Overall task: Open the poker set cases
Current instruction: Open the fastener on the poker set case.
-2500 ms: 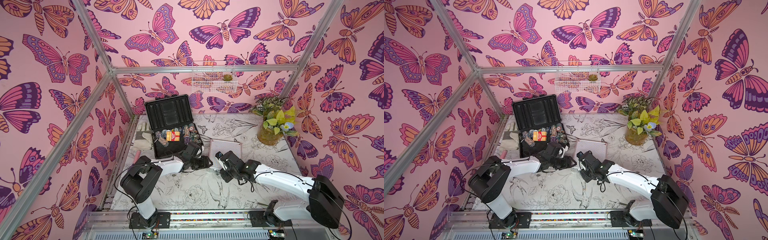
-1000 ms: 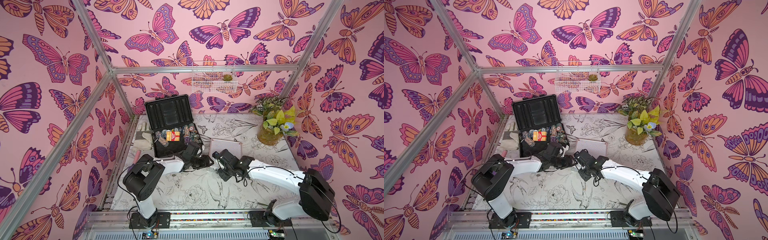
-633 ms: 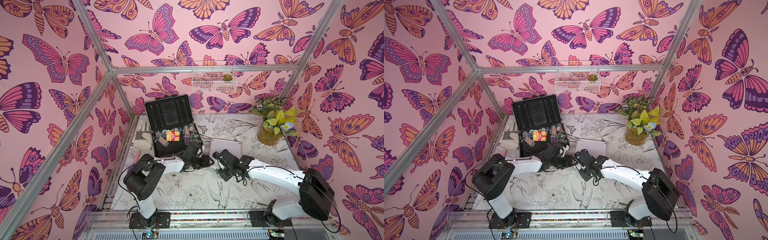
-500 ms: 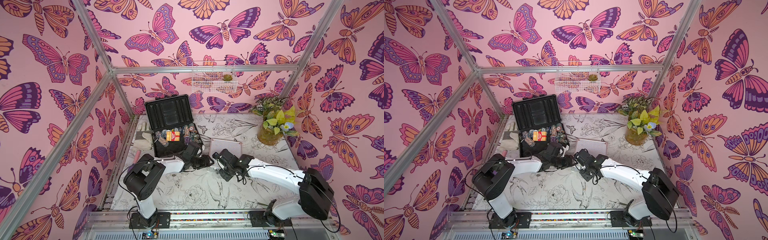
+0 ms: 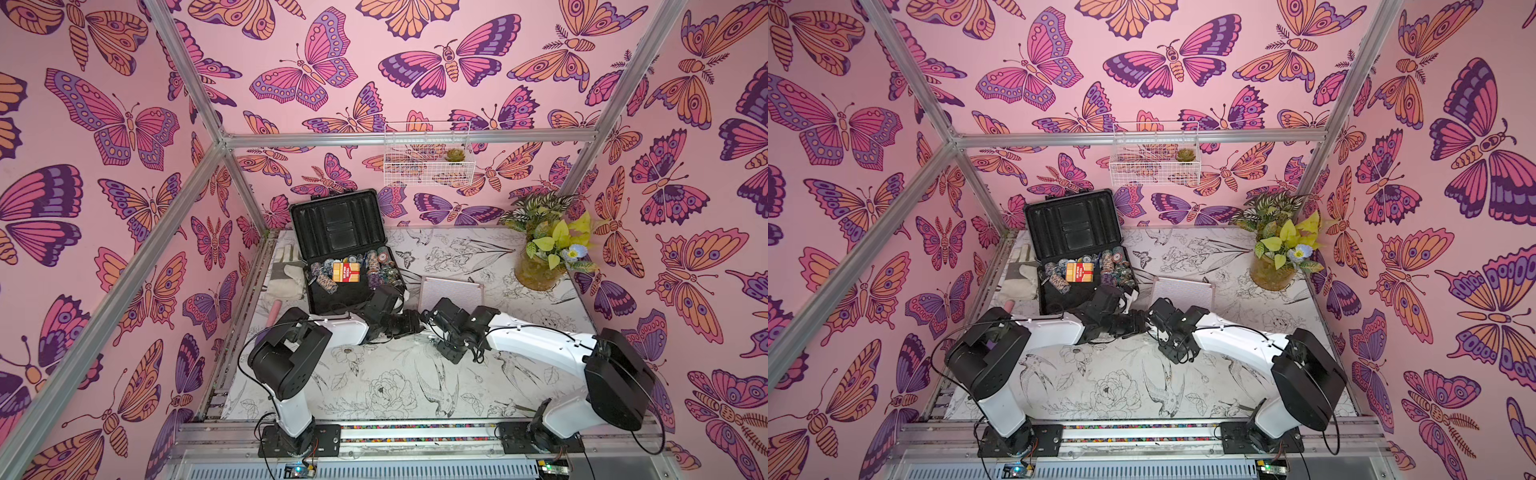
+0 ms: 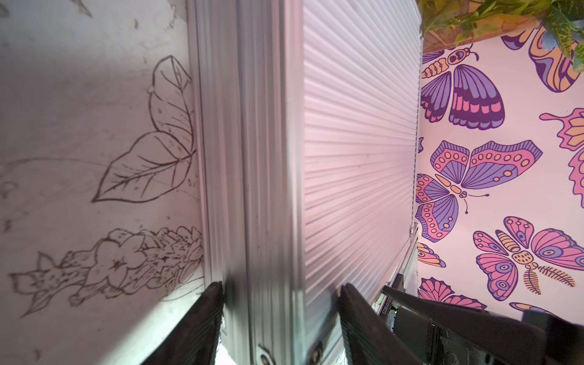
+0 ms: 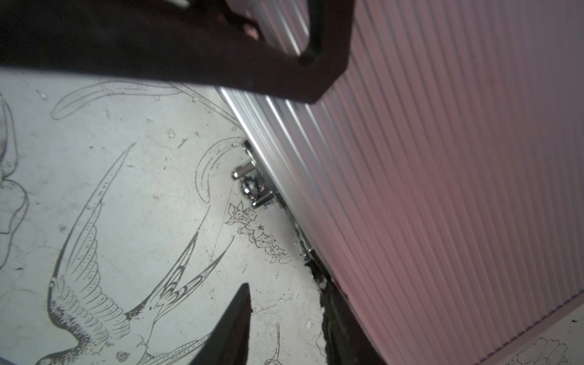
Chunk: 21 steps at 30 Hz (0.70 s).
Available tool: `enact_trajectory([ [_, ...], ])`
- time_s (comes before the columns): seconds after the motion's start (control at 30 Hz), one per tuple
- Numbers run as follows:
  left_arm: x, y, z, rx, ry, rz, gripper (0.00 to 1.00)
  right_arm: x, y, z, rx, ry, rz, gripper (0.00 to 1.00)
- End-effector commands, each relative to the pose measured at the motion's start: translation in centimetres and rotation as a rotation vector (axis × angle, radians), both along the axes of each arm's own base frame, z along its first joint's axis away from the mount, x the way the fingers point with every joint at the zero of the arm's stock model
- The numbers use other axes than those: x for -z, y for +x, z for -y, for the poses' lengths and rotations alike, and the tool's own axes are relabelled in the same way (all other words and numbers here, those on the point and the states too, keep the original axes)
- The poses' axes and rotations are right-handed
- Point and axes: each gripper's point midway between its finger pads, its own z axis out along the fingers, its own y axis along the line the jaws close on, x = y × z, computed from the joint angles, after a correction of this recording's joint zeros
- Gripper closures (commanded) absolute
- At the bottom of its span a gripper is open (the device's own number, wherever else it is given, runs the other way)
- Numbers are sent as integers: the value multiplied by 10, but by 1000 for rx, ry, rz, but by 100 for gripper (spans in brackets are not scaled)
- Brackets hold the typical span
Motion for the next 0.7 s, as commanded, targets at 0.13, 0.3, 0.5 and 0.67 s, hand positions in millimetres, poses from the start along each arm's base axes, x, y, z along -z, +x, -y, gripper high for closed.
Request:
enact_trajectory([
  [0.13, 32, -13, -14, -13, 70, -84, 40, 3, -7, -6, -59, 12, -29, 60],
  [0.3, 32, -13, -12, -10, 65, -87, 40, 0, -9, -10, -78, 23, -23, 61],
  [0.5, 34, -13, -12, -12, 60, -92, 40, -4, -14, -15, -112, 29, -14, 66],
  [0.67, 35, -13, -11, -14, 58, -99, 40, -3, -24, -20, -132, 40, -28, 68],
])
